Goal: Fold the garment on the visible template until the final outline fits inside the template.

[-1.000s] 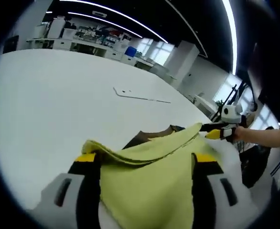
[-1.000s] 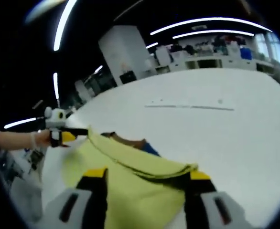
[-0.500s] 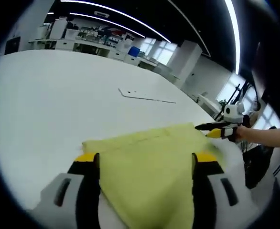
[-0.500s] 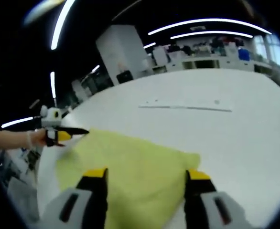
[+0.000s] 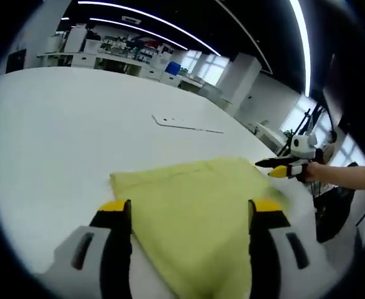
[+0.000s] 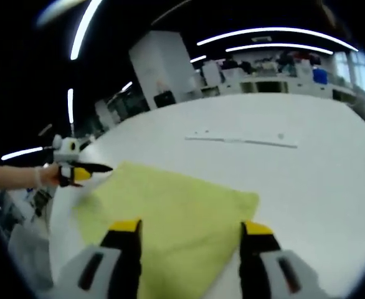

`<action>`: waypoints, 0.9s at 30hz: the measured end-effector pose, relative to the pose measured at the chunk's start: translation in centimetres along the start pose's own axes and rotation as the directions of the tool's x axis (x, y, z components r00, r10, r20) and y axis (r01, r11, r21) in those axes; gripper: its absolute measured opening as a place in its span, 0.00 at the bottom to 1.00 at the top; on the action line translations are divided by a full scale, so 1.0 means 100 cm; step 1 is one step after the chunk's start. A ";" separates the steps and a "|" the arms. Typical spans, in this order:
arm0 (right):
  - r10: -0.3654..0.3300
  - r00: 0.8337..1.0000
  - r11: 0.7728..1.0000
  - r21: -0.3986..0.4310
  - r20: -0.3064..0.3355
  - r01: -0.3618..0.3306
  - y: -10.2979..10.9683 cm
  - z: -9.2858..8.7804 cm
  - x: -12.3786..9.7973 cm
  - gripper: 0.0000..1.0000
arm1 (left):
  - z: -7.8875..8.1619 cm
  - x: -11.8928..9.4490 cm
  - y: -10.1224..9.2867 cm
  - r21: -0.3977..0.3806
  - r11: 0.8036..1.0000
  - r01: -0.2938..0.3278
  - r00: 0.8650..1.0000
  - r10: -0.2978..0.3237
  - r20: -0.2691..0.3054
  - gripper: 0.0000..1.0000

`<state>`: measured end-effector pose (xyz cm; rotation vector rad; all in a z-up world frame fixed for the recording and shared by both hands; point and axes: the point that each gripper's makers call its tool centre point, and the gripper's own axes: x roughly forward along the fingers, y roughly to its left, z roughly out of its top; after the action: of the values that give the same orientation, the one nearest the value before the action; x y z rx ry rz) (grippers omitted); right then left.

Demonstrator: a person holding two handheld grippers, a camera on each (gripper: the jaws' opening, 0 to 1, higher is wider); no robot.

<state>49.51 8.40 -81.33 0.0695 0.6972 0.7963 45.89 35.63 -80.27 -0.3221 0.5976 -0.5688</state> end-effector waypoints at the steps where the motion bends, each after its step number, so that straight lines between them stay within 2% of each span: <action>1: -0.001 1.000 1.000 0.003 0.004 0.001 0.000 -0.001 -0.003 0.61 | -0.002 -0.003 -0.001 -0.001 1.000 0.000 1.000 0.000 0.001 0.73; 6: -0.010 1.000 1.000 0.017 0.011 0.010 0.004 -0.009 -0.020 0.61 | -0.017 -0.021 -0.002 0.001 1.000 0.001 1.000 -0.001 -0.009 0.72; 11: -0.019 1.000 1.000 0.022 0.002 0.019 0.005 -0.024 -0.035 0.60 | -0.026 -0.036 0.000 -0.009 1.000 -0.014 1.000 0.014 0.002 0.71; 20: -0.032 0.999 0.999 0.038 0.013 0.031 0.015 -0.042 -0.061 0.58 | -0.048 -0.065 0.004 0.013 0.999 -0.041 0.999 0.041 -0.015 0.69; 25: -0.035 0.999 0.998 0.052 0.018 0.034 0.014 -0.051 -0.071 0.57 | -0.065 -0.074 0.004 0.031 0.999 -0.044 0.998 0.045 -0.044 0.66; 27: -0.034 0.999 0.997 0.063 0.018 0.032 0.015 -0.056 -0.074 0.54 | -0.073 -0.077 0.003 0.034 0.999 -0.031 0.998 0.033 -0.062 0.62</action>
<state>41.57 3.34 -81.16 0.1218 0.7039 0.7414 36.36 39.53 -82.76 -0.2642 0.6521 -0.5590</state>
